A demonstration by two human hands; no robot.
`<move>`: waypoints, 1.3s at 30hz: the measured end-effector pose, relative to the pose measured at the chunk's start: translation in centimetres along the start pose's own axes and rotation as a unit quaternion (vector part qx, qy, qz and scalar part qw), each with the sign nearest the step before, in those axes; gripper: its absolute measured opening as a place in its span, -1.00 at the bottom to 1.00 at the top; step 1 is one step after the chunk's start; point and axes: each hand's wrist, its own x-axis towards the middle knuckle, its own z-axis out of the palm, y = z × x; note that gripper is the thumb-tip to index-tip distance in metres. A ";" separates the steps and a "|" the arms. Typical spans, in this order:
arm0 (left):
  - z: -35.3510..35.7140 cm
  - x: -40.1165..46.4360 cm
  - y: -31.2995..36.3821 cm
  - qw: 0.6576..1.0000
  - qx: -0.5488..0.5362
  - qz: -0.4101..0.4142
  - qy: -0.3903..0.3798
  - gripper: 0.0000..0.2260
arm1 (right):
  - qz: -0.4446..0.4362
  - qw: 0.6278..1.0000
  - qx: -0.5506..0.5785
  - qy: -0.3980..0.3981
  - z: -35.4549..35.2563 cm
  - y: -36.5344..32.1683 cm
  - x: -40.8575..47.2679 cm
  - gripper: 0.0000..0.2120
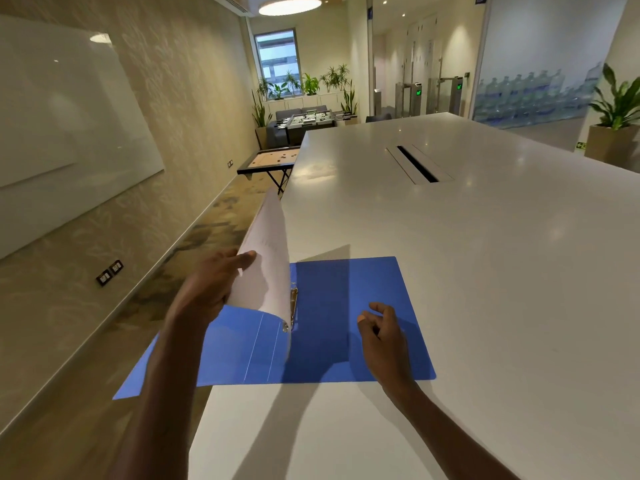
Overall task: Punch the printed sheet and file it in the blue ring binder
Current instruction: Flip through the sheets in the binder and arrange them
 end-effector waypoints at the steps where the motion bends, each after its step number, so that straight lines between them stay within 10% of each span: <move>1: 0.9 -0.2 0.3 1.000 0.012 0.010 -0.014 -0.84 | -0.002 1.000 -0.003 0.001 0.0 0.1 0.0 -0.75; 17: 11.0 -1.3 -1.3 0.974 0.188 0.032 -0.125 -0.78 | 0.030 0.999 0.035 0.019 0.1 0.3 0.4 -0.73; 39: 2.9 -1.4 0.9 0.997 0.066 0.017 -0.047 -0.85 | 0.026 0.999 0.043 0.020 0.3 0.7 0.5 -0.78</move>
